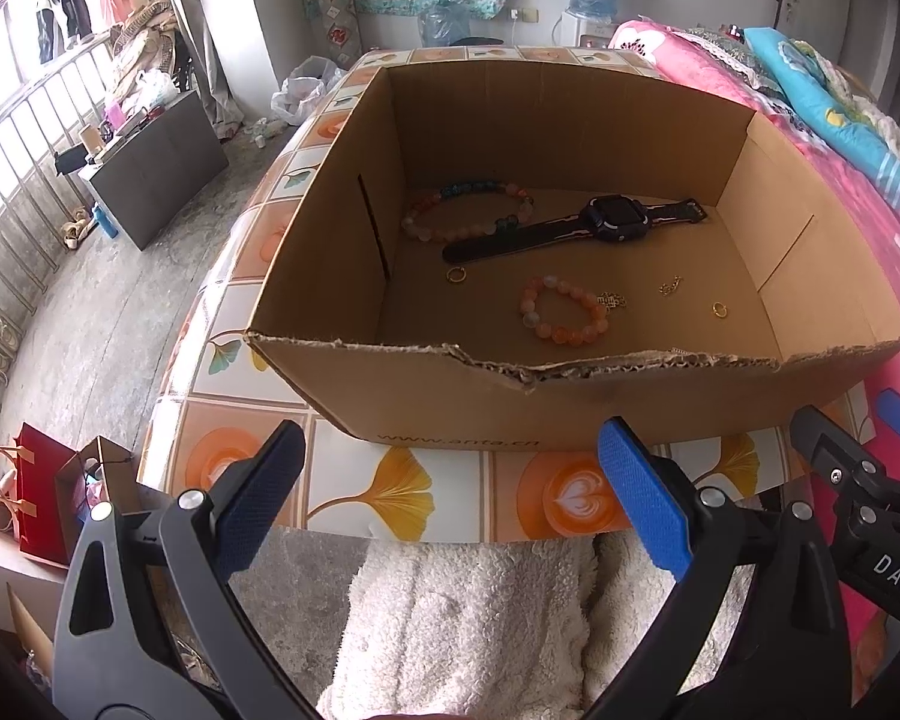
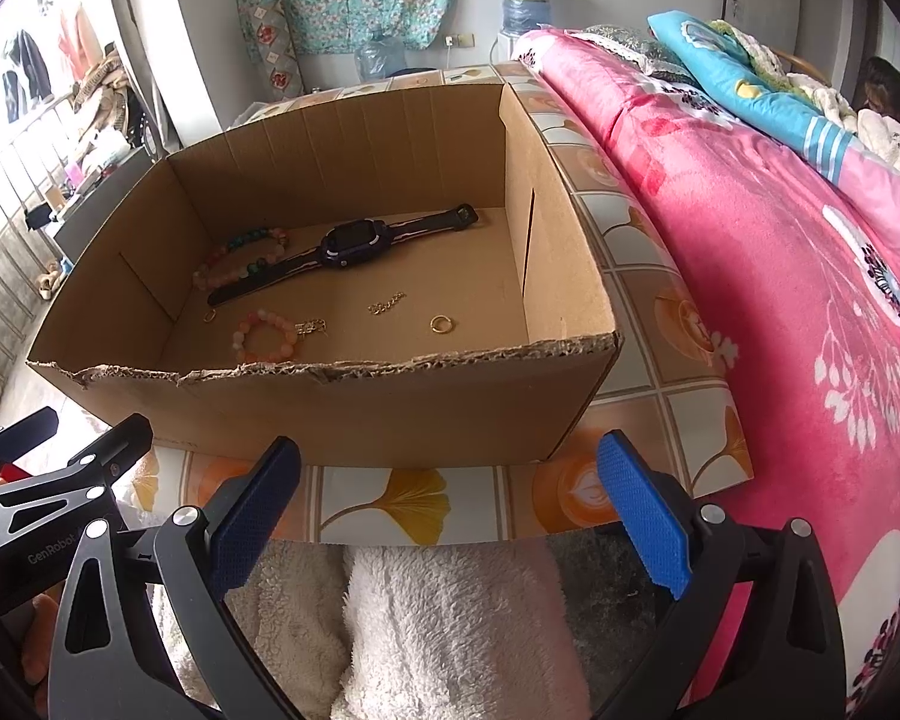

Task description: Organize jewelry

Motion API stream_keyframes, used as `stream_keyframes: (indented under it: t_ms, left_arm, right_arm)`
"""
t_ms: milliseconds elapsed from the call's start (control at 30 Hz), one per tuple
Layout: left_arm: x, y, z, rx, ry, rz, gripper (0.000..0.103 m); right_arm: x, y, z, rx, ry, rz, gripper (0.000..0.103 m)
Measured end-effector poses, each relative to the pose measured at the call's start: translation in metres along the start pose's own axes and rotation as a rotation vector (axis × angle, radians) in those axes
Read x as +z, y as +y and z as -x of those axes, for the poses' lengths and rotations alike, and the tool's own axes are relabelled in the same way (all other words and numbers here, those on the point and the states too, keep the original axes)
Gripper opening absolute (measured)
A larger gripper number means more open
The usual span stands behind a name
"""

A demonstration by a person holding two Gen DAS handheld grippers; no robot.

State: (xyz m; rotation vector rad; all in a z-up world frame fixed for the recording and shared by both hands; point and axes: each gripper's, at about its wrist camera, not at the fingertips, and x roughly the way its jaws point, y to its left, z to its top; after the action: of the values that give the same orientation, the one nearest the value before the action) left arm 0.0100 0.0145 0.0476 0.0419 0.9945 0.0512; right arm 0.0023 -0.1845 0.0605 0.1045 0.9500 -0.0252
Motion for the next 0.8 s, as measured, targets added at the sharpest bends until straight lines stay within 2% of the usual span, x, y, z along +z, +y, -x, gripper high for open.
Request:
stream_keyframes:
  t_ms: [800]
  left_arm:
    - [-0.0002,0.0000,0.0008,-0.001,0.006,-0.003,0.095]
  right_arm:
    - [-0.0008,-0.0014,-0.0003,-0.001,0.003,-0.002,0.096]
